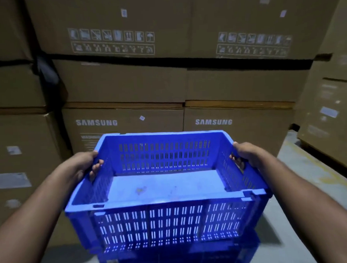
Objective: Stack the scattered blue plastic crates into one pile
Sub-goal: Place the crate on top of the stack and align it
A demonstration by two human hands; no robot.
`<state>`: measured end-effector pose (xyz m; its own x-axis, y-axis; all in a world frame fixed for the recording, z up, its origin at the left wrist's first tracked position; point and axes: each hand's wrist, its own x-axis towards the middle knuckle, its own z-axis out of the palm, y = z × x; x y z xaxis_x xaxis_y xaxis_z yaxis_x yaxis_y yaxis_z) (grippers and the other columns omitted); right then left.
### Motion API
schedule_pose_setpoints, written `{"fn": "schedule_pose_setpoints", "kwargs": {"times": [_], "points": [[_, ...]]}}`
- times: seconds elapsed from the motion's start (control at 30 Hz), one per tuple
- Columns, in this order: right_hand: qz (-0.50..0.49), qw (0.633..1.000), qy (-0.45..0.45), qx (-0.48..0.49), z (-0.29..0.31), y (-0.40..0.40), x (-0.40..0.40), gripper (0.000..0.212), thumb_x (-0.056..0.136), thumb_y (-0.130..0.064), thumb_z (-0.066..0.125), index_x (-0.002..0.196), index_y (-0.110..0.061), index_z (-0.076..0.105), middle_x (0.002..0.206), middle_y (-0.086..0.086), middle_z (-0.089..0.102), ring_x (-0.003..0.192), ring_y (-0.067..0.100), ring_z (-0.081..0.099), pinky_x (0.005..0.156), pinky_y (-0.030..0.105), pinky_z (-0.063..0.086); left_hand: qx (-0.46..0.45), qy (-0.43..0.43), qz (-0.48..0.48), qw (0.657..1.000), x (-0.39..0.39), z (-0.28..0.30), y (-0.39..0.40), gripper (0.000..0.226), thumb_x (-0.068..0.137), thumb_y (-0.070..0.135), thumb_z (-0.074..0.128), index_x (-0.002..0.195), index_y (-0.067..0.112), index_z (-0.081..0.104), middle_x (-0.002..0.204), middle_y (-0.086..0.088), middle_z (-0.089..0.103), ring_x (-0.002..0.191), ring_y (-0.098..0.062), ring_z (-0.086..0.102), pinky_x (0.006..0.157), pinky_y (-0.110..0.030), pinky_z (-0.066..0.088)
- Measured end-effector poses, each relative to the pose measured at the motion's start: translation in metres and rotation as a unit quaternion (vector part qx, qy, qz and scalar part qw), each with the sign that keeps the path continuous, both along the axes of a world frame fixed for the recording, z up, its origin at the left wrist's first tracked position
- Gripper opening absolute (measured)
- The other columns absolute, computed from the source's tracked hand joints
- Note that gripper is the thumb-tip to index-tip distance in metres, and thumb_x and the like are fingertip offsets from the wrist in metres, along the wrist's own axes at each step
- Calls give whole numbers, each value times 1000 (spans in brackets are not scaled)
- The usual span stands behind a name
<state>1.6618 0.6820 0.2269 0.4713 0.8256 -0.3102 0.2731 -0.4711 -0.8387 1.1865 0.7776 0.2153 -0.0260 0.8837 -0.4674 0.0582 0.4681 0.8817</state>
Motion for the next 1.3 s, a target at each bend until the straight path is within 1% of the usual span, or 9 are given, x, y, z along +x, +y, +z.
{"fn": "schedule_pose_setpoints", "kwargs": {"times": [0.5, 0.67, 0.77, 0.83, 0.97, 1.1, 1.2, 1.27, 1.3], "points": [[14, 999, -42, 24, -21, 30, 21, 59, 108, -30, 28, 61, -1, 47, 32, 7, 39, 23, 17, 33, 30, 18, 30, 24, 77, 25, 996, 26, -19, 6, 51, 108, 38, 25, 72, 9, 48, 39, 1, 40, 24, -6, 26, 32, -9, 18], [0, 981, -196, 1, -27, 39, 40, 47, 98, -29, 45, 74, 4, 68, 52, 11, 65, 37, 23, 57, 45, 25, 43, 88, 115, 57, 988, 39, -26, 19, 42, 105, 29, 36, 82, 0, 56, 56, -13, 54, 30, -14, 45, 34, -17, 33], [10, 971, -238, 1, -31, 37, 43, 48, 99, -37, 46, 97, 4, 71, 75, 14, 72, 72, 31, 67, 66, 29, 47, 158, 353, 49, 921, 34, -24, 12, 41, 96, 27, 46, 79, -1, 71, 68, -15, 69, 61, -28, 67, 55, -30, 45], [22, 952, -303, -23, -25, 32, 37, 46, 100, -37, 46, 115, 2, 65, 106, 20, 69, 100, 36, 64, 76, 31, 44, 181, 462, 17, 868, 31, -23, 4, 35, 96, 27, 46, 94, 6, 74, 91, -17, 74, 92, -35, 67, 70, -33, 44], [89, 901, -425, -1, -22, -5, 16, 64, 97, -50, 49, 146, -11, 38, 155, 20, 30, 141, 38, 30, 109, 52, 33, 224, 534, -73, 812, 29, -25, -25, 48, 97, 40, 46, 130, 7, 58, 127, -21, 62, 116, -40, 57, 88, -37, 45], [254, 853, -441, 114, -34, -64, -5, 73, 94, -70, 33, 155, -30, 25, 166, 7, 8, 153, 23, 5, 121, 50, 15, 278, 583, -146, 749, 30, -39, -96, 74, 96, 67, 31, 153, 21, 35, 160, -5, 32, 147, -27, 28, 112, -49, 31], [362, 774, -506, 116, -42, -93, -28, 81, 88, -81, 10, 153, -35, 28, 163, -3, 24, 150, 17, 22, 112, 44, 34, 354, 623, -207, 666, 43, -41, -137, 82, 91, 75, 7, 148, 30, 45, 156, 7, 41, 148, -15, 28, 115, -38, 25], [374, 722, -568, 127, -42, -93, -36, 85, 84, -84, 5, 146, -36, 37, 138, -6, 58, 125, 16, 55, 80, 38, 49, 384, 628, -241, 632, 46, -41, -140, 84, 89, 80, 9, 147, 32, 46, 153, 9, 44, 147, -14, 29, 116, -37, 24], [373, 700, -594, 135, -41, -90, -38, 85, 82, -85, 9, 144, -36, 41, 120, -7, 68, 109, 18, 64, 66, 36, 46, 387, 630, -250, 625, 46, -42, -137, 87, 87, 84, 14, 149, 31, 44, 153, 9, 44, 147, -15, 29, 117, -37, 24]]}}
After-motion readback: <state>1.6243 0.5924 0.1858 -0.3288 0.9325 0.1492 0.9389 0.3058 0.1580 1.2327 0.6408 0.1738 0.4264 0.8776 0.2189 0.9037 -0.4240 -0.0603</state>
